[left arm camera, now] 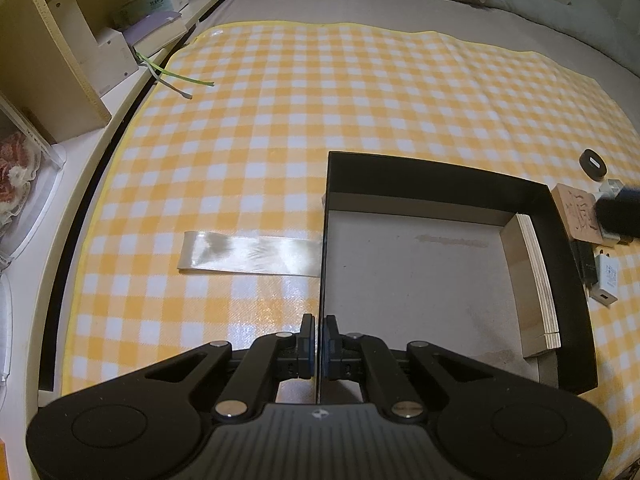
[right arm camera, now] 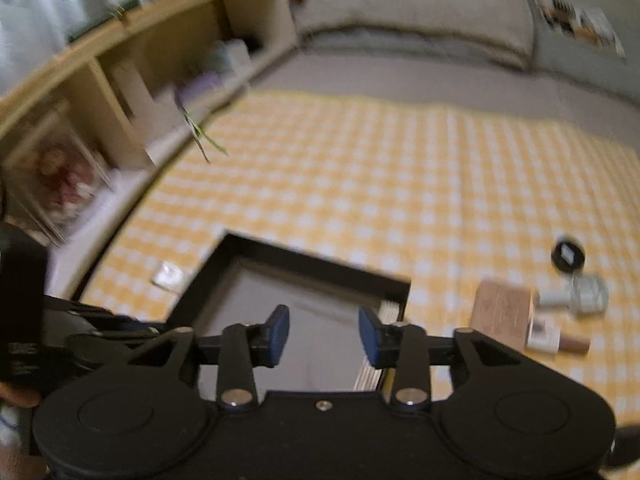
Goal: Organize rigid objects
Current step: 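Carry the wooden stick with the right gripper into the black box and release, then move the right gripper to the white charger and grasp it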
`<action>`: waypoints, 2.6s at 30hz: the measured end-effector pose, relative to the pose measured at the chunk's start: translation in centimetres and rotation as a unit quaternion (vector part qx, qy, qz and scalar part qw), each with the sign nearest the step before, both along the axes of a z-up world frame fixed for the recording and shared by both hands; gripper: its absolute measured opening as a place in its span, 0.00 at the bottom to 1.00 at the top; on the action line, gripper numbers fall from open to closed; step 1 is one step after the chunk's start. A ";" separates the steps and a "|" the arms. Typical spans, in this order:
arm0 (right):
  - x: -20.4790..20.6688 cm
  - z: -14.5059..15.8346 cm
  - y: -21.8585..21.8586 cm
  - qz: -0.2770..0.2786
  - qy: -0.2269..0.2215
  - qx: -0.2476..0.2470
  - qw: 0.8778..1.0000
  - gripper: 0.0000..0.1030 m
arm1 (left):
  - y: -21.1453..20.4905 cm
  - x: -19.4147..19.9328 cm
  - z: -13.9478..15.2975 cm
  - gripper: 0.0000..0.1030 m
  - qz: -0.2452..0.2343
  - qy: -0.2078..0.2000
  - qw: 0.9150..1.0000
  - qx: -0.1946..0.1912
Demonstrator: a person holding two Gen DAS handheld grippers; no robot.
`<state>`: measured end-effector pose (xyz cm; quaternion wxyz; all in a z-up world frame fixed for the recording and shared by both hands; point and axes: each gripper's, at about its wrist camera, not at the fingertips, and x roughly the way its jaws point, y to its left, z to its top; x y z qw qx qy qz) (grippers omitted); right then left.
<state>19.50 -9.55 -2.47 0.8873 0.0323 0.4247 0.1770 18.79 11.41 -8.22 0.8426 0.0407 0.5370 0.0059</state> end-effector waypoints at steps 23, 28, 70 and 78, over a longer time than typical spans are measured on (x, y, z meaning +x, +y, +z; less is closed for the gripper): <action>0.1 0.4 -14.5 -0.147 -0.140 -0.084 0.976 1.00 | 0.2 -0.1 0.3 0.04 0.000 -0.006 1.000 -0.004; 0.6 -1.0 -17.0 -0.181 -0.105 -0.077 0.975 1.00 | 0.2 -0.2 0.4 0.05 0.000 -0.006 1.000 -0.004; 2.3 -11.5 -11.0 0.106 0.145 -0.069 0.981 0.68 | -0.3 -0.3 0.0 0.06 -0.004 -0.005 1.000 0.001; 2.8 -12.0 -9.5 0.087 0.144 -0.140 0.976 0.45 | -0.2 -0.5 0.2 0.06 -0.005 -0.007 1.000 0.003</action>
